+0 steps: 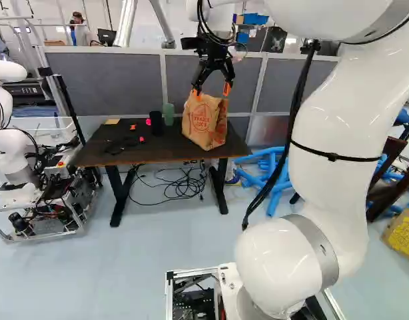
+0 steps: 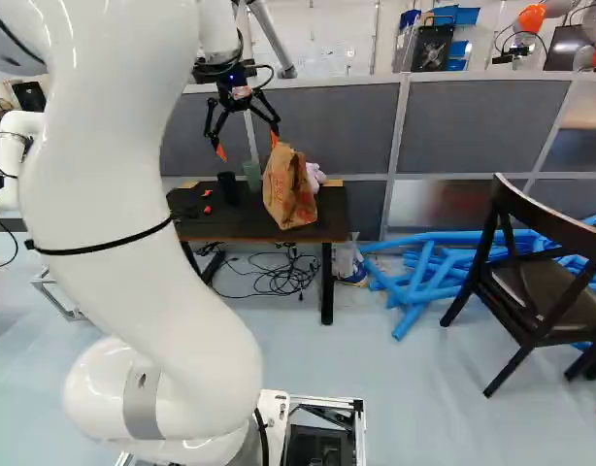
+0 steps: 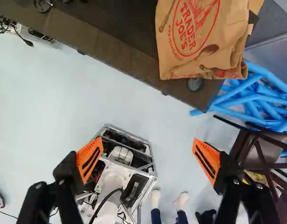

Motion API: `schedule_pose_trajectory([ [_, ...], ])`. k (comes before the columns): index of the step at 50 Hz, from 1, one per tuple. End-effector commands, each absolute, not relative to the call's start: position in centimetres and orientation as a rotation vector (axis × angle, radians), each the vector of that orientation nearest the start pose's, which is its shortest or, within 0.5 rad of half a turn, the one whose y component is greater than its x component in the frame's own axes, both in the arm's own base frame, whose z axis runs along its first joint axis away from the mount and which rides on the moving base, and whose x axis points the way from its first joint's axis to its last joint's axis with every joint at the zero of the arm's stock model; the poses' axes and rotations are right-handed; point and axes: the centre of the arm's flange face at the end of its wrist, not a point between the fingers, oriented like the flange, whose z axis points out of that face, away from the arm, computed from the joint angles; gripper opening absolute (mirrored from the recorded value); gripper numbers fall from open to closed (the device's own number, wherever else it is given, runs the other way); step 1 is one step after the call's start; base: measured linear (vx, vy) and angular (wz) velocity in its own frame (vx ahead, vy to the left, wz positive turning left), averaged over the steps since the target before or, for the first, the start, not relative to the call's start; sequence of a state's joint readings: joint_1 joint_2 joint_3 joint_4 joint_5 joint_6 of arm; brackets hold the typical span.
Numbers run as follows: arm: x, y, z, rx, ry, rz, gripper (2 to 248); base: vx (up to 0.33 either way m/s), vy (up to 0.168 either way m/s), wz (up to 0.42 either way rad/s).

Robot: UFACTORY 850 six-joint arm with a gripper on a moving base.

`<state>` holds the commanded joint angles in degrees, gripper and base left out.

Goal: Pick up the bag on the ground and place it on the table

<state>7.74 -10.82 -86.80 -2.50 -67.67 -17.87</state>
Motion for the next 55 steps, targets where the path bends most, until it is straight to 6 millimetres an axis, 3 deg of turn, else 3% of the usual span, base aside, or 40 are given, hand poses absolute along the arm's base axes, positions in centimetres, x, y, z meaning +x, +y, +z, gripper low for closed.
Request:
schedule_pose_trajectory([
  [28, 52.9, 6.5, 68.2, -3.104, -0.696, -0.310, 247, 0.000, 0.000, 0.000],
  [55, 52.3, 5.9, 64.8, -3.098, -0.636, -0.463, 247, 0.000, 0.000, 0.000],
])
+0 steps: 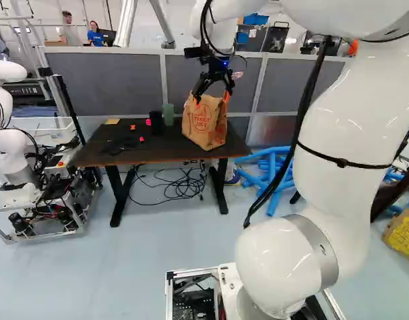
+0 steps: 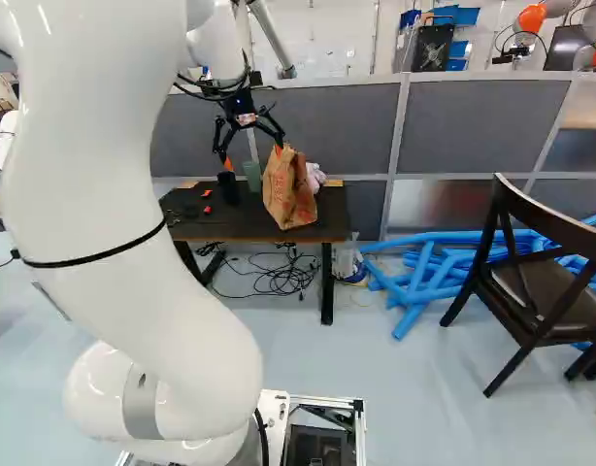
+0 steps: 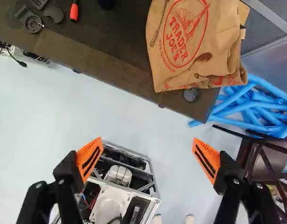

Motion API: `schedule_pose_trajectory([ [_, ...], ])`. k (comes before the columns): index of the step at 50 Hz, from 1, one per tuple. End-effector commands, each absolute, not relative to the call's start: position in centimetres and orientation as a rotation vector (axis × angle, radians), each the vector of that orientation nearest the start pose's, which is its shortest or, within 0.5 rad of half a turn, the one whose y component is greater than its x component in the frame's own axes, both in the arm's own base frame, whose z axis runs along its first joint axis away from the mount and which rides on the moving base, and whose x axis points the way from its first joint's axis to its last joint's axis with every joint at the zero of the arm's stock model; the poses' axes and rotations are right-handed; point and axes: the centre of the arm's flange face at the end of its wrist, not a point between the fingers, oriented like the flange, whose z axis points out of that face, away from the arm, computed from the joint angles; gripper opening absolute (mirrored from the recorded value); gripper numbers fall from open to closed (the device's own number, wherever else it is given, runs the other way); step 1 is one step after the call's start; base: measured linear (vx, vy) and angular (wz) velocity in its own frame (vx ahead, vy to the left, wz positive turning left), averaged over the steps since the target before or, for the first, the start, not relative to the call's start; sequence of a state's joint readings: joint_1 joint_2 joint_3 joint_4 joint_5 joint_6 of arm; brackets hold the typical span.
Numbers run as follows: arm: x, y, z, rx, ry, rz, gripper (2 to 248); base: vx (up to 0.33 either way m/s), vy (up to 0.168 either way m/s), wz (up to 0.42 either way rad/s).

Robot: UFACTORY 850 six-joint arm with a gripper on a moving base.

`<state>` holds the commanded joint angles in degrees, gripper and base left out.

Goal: Pick up the bag on the ground and place it on the table

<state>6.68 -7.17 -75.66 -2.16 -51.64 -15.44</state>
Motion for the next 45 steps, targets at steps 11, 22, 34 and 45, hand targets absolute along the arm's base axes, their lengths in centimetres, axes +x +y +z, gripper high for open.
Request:
schedule_pose_trajectory([
  [11, 51.8, 5.5, 63.0, -3.091, -0.603, -0.545, 247, 0.000, 0.000, 0.000],
  [22, 51.1, 5.1, 61.0, -3.079, -0.564, -0.637, 247, 0.000, 0.000, 0.000],
  [34, 50.1, 4.6, 58.5, -3.060, -0.515, -0.749, 247, 0.000, 0.000, 0.000],
  [45, 48.8, 4.0, 56.0, -3.035, -0.463, -0.865, 247, 0.000, 0.000, 0.000],
])
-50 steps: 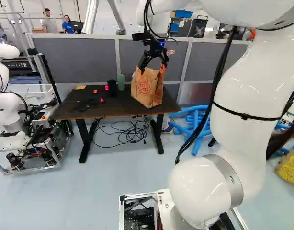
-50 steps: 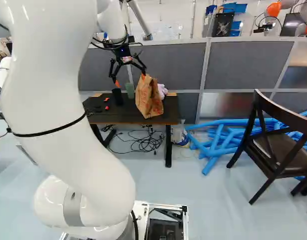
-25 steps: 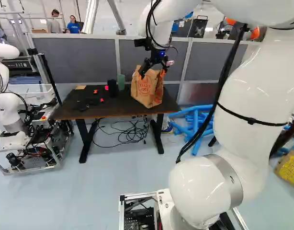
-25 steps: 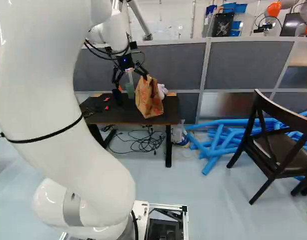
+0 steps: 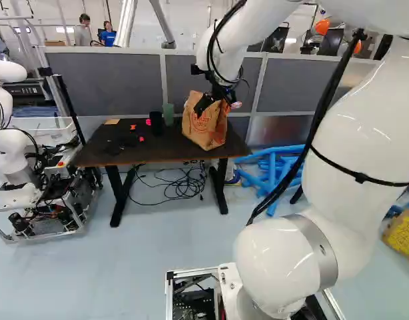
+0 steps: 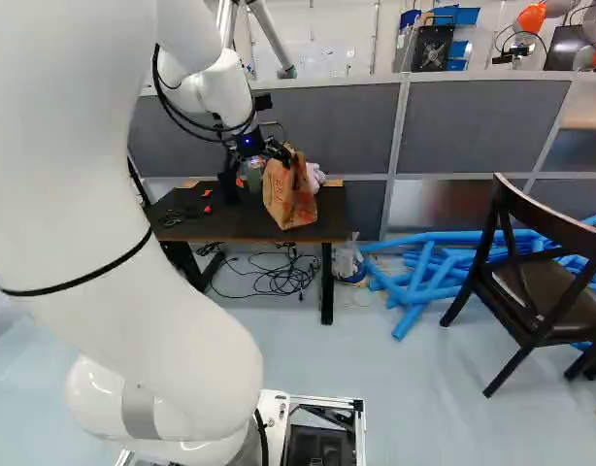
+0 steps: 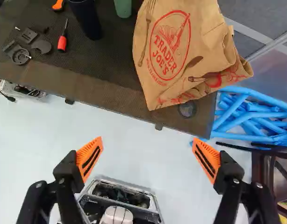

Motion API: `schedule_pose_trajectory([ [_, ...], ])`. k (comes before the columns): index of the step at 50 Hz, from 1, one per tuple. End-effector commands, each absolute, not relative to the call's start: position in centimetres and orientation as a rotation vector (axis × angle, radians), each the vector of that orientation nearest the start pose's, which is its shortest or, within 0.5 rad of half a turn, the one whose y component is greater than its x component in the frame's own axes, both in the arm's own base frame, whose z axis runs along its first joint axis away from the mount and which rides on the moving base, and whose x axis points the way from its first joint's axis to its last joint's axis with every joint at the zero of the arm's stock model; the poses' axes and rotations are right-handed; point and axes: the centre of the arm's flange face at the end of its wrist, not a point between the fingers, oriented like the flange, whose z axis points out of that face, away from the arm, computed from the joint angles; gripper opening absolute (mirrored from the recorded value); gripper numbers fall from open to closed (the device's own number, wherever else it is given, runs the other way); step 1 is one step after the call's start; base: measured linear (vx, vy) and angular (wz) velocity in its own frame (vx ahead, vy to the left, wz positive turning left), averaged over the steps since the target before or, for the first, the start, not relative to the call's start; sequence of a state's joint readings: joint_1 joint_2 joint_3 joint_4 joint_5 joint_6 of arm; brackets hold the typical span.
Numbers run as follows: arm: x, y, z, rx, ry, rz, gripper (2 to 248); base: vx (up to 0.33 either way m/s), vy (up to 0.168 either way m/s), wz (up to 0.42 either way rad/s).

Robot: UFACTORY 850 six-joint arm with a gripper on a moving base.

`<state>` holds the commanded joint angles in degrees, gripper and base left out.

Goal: Pick up the bag on the ground and place it on the table

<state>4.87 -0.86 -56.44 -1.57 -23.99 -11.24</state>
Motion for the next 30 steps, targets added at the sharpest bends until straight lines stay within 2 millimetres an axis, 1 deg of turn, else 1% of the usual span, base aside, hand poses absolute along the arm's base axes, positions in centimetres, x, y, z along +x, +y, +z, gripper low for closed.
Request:
schedule_pose_trajectory([
  [15, 46.4, 3.3, 52.4, -2.987, -0.386, -1.032, 247, 0.000, 0.000, 0.000],
  [30, 43.6, 2.5, 48.9, -2.927, -0.307, -1.196, 247, 0.000, 0.000, 0.000],
])
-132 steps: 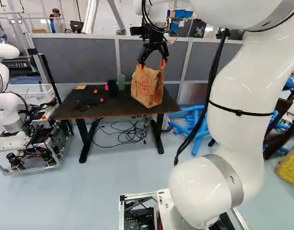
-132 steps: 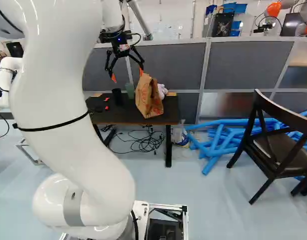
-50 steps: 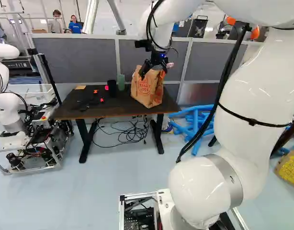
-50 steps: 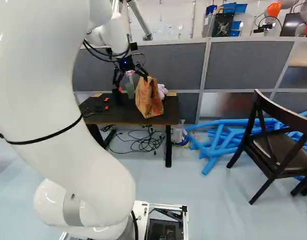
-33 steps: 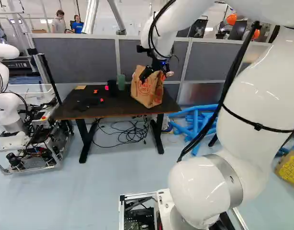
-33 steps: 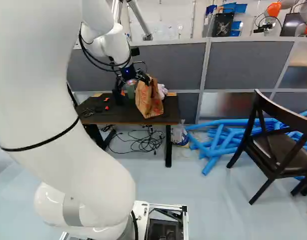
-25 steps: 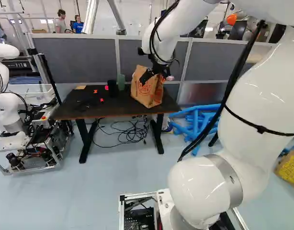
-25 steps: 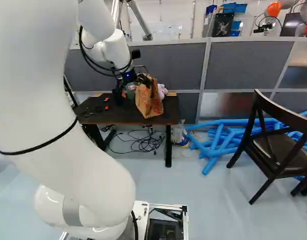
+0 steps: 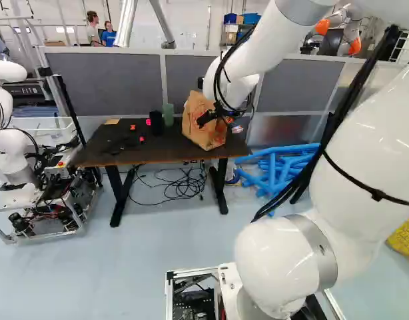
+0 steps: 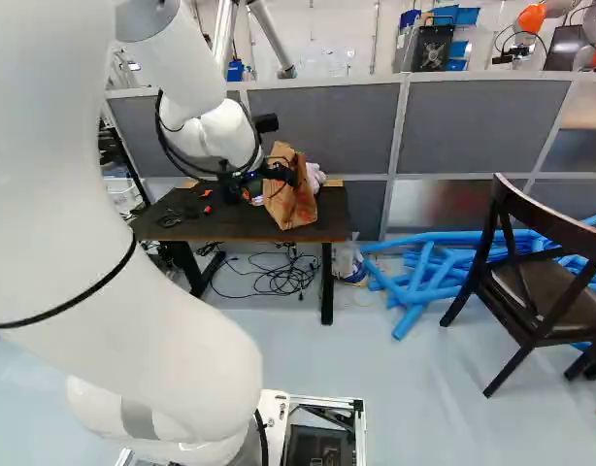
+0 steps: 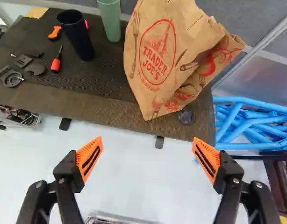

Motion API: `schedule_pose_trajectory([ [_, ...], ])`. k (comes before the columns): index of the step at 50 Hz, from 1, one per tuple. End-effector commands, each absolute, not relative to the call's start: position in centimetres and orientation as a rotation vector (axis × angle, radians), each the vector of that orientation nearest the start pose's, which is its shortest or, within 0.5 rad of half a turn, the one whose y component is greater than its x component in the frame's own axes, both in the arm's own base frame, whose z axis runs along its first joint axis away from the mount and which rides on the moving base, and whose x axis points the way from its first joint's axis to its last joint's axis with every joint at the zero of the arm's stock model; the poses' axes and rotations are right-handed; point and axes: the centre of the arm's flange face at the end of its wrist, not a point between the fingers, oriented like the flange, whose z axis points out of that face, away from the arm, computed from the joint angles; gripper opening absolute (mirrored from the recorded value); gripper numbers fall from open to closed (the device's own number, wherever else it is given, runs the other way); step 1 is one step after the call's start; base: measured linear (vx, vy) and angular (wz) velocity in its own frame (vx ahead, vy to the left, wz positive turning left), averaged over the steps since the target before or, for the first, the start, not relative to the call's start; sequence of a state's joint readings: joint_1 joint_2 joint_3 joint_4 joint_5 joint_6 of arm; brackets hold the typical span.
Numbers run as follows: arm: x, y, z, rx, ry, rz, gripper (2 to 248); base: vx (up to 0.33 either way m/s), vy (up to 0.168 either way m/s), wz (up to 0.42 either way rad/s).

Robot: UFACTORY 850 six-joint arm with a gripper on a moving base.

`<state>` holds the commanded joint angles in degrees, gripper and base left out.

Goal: Pick up the bag on the ground and place it on the table

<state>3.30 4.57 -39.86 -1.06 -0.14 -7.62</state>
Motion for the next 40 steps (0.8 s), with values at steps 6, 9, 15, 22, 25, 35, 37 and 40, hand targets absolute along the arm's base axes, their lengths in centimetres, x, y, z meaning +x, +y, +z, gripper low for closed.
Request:
schedule_pose_trajectory([
  [6, 42.4, 2.2, 47.6, -2.901, -0.276, -1.259, 247, 0.000, 0.000, 0.000],
  [9, 41.8, 2.1, 47.0, -2.887, -0.262, -1.289, 247, 0.000, 0.000, 0.000],
  [15, 40.6, 1.8, 45.8, -2.860, -0.234, -1.347, 247, 0.000, 0.000, 0.000],
  [22, 39.1, 1.6, 44.5, -2.829, -0.203, -1.409, 247, 0.000, 0.000, 0.000],
  [25, 38.5, 1.5, 44.0, -2.816, -0.191, -1.434, 247, 0.000, 0.000, 0.000],
  [35, 36.5, 1.1, 42.4, -2.771, -0.152, -1.513, 247, 0.000, 0.000, 0.000],
  [37, 36.2, 1.1, 42.1, -2.763, -0.145, -1.527, 247, 0.000, 0.000, 0.000],
  [40, 35.6, 1.0, 41.7, -2.751, -0.134, -1.548, 247, 0.000, 0.000, 0.000],
])
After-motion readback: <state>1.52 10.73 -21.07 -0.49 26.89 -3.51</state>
